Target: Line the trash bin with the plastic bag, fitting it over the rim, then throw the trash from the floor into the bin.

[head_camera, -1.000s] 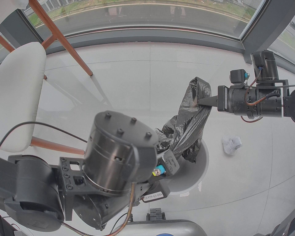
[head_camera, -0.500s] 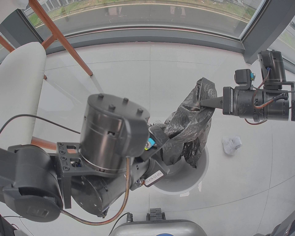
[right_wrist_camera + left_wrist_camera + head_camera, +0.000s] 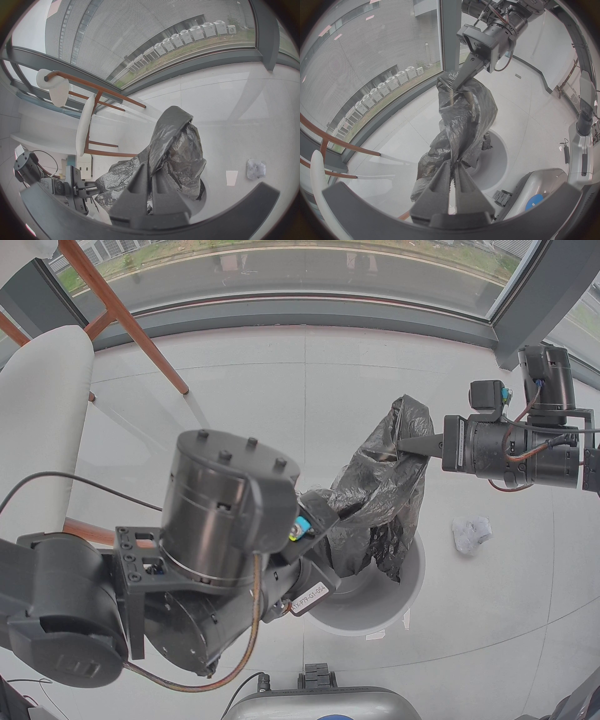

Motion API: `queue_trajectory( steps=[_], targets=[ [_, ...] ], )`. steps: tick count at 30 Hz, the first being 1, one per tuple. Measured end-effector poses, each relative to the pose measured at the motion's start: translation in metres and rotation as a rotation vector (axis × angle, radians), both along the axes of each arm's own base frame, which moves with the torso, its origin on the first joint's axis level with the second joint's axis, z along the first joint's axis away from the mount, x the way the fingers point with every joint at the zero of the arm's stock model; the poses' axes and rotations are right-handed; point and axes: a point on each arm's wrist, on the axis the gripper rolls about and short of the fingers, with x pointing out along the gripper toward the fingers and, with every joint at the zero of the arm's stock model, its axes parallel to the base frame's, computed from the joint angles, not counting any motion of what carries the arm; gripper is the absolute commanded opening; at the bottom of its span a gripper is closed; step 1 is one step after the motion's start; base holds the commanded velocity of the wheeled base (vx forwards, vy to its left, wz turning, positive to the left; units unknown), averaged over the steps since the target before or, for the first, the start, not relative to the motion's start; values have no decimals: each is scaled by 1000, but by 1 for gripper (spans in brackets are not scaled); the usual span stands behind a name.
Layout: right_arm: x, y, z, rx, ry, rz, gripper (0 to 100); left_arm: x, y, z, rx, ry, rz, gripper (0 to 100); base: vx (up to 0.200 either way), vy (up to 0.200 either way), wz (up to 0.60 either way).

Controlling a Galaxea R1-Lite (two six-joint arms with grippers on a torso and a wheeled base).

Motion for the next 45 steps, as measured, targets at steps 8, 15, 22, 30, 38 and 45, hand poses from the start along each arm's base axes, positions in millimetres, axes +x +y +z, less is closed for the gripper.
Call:
queue_trajectory(
  steps=[8,15,22,30,38,45],
  targets=[
    [7,4,-6,-1,-1,-2,0,5,1,4,-63,-32,20,100,0,0,0],
    [10,5,-7,-2,2,-4,0,14,11,1,-45,-31,61,100,0,0,0],
    [16,8,-5,3,-8,-6,0,22,37,11,-65,-50,136,100,0,0,0],
    [11,22,-6,1,-6,37,0,13,64,27,-152,-58,161,100,0,0,0],
    [10,27,-9,-7,-1,40,0,1,86,21,-381,234,121,100,0,0,0],
    [12,28,-12,-18,2,20,0,8,133,13,-441,437,-26,100,0,0,0]
  ],
)
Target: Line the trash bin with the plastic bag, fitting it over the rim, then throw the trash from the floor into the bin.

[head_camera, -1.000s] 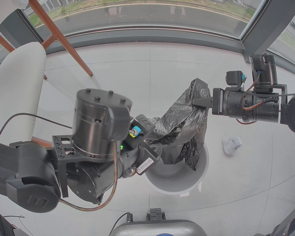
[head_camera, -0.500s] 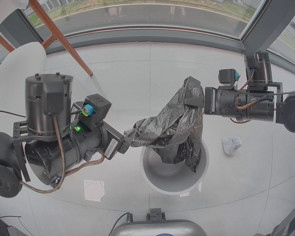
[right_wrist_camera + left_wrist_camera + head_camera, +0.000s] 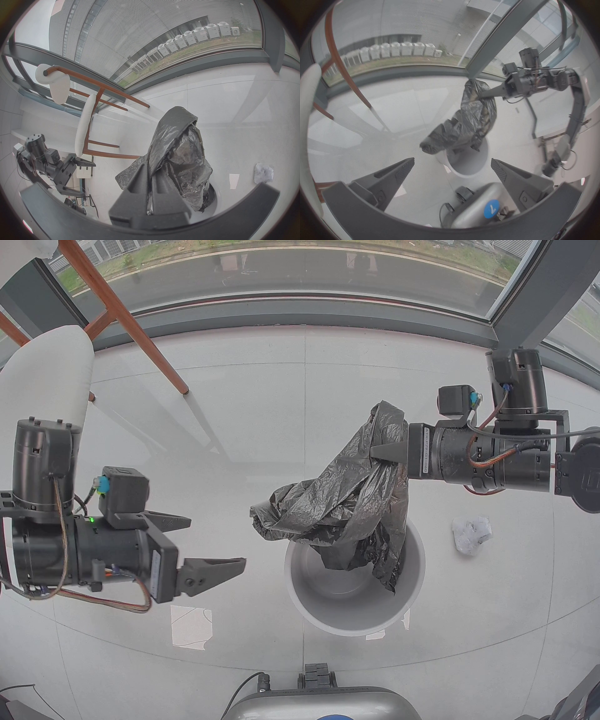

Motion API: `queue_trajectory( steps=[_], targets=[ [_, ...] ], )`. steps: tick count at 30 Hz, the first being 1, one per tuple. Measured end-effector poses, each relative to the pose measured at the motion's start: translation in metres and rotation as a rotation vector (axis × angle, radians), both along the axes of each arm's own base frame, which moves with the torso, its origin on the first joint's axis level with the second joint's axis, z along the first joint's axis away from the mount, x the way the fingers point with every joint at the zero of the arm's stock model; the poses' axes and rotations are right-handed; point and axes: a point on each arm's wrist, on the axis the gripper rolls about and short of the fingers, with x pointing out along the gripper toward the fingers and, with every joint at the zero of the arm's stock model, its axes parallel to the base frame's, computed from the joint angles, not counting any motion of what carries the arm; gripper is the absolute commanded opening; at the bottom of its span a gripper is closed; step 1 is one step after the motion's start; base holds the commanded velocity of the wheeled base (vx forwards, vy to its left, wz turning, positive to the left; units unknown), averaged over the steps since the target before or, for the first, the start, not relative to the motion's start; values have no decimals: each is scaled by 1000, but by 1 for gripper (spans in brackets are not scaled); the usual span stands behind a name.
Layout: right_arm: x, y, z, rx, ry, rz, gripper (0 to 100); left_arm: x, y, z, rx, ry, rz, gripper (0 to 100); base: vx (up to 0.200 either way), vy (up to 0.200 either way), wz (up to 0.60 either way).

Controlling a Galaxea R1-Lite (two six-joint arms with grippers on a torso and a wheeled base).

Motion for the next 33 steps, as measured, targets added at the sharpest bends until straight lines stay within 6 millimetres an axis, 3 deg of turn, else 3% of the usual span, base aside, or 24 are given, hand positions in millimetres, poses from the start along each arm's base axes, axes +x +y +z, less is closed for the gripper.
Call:
queue_trajectory(
  steps=[5,12,23,25,32,33],
  targets=[
    [1,1,-1,-8,-1,-16,0,12,25,-4,-91,-14,-151,100,0,0,0],
    [2,3,1,-11,-12,-36,0,48,28,-1,-171,-256,-196,100,0,0,0],
    [2,4,7,-16,-35,-82,0,98,-13,-37,-209,-260,-271,100,0,0,0],
    [2,4,7,-18,-37,-89,0,104,-23,-39,-219,-251,-289,100,0,0,0],
    [3,4,8,-17,-41,-90,0,111,-32,-45,-231,-219,-293,100,0,0,0],
    [2,5,8,-17,-40,-88,0,111,-32,-46,-230,-217,-294,0,0,0,0]
  ],
)
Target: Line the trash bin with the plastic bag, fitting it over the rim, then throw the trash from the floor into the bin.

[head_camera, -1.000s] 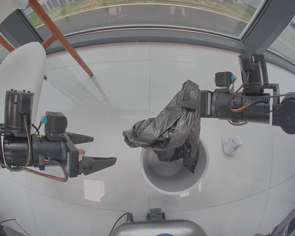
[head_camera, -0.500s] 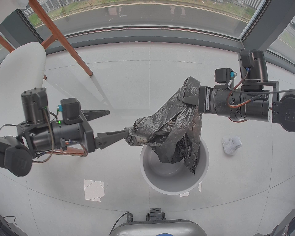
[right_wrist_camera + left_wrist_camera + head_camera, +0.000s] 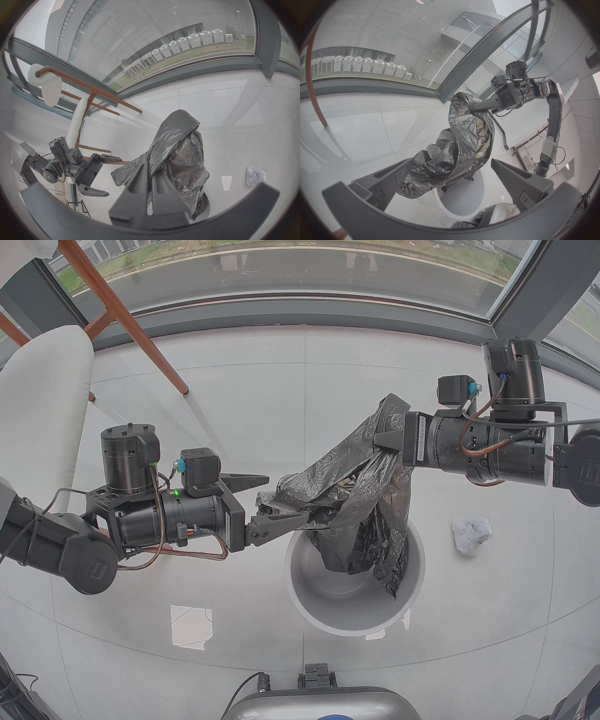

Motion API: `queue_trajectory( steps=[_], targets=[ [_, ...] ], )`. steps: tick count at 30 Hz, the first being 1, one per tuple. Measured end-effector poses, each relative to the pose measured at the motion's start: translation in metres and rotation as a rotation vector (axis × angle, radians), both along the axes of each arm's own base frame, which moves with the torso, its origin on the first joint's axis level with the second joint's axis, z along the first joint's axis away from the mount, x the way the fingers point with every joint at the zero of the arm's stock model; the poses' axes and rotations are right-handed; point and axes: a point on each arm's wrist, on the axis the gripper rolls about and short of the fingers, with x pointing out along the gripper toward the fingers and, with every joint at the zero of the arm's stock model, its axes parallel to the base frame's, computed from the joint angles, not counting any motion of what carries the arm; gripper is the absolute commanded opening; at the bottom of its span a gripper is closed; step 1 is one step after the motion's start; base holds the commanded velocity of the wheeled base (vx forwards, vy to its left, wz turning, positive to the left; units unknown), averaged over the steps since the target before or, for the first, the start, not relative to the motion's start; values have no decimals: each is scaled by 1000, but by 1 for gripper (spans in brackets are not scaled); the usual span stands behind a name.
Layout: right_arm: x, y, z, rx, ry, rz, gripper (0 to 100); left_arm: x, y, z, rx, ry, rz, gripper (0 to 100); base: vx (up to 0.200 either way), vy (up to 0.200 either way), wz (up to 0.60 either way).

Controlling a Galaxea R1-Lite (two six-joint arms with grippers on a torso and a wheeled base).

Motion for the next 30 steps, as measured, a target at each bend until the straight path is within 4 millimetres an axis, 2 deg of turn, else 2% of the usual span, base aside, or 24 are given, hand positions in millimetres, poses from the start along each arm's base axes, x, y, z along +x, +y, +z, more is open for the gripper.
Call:
queue_trajectory(
  steps=[8,20,30],
  targets=[
    [-2,2,0,-2,-1,4,0,8,-5,-3,-1,6,-2,0,0,0,0],
    [-4,4,4,6,-16,7,0,47,-22,15,-110,21,78,0,0,0,0],
    [-2,1,7,11,-24,-4,0,66,-32,8,-123,30,156,0,0,0,0]
  ],
)
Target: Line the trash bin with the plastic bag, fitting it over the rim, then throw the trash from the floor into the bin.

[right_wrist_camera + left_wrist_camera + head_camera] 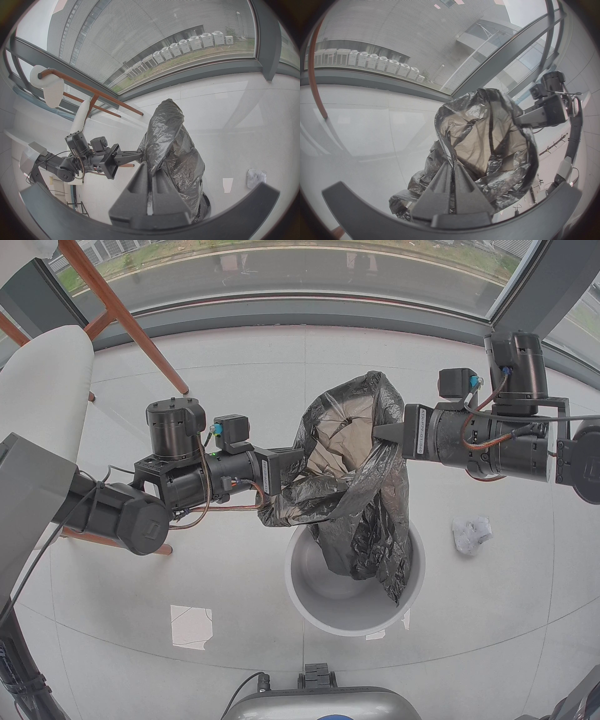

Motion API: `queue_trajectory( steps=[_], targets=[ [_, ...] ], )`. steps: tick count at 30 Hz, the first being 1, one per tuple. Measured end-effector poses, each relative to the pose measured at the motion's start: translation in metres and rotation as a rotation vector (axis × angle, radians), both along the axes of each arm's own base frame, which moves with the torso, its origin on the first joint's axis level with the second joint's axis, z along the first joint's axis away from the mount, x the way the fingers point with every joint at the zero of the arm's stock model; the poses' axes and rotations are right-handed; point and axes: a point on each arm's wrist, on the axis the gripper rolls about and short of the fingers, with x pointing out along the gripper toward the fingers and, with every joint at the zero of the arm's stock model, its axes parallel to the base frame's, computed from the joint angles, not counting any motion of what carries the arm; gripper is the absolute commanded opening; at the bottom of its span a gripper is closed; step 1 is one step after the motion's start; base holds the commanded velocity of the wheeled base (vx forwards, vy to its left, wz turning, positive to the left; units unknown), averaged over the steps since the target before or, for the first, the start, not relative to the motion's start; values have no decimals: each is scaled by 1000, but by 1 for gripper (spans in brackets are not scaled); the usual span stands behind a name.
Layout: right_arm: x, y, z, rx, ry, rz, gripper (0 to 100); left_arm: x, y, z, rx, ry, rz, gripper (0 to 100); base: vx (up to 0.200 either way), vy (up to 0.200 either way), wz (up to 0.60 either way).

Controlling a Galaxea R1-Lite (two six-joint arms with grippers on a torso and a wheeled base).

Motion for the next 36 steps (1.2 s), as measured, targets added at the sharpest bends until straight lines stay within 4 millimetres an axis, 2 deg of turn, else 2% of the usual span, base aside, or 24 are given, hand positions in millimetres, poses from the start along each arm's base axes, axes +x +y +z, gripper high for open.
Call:
queue_trajectory(
  steps=[7,8,17,25,31,36],
  targets=[
    [1,-3,-1,-3,4,-9,0,3,-9,-4,-39,52,3,0,0,0,0],
    [1,-4,0,-4,2,-12,0,2,-12,-4,-47,64,4,100,0,0,0],
    [-5,-9,2,-21,-8,-6,0,-7,-18,-15,-39,118,-6,100,0,0,0],
    [-17,-12,-8,-66,6,21,0,-39,-4,-10,-57,182,-5,100,0,0,0],
    [-24,-13,-12,-78,10,33,0,-57,15,10,-4,-28,1,100,0,0,0],
    [-26,-13,-11,-76,5,38,0,-73,24,2,72,-185,-24,100,0,0,0]
  ],
)
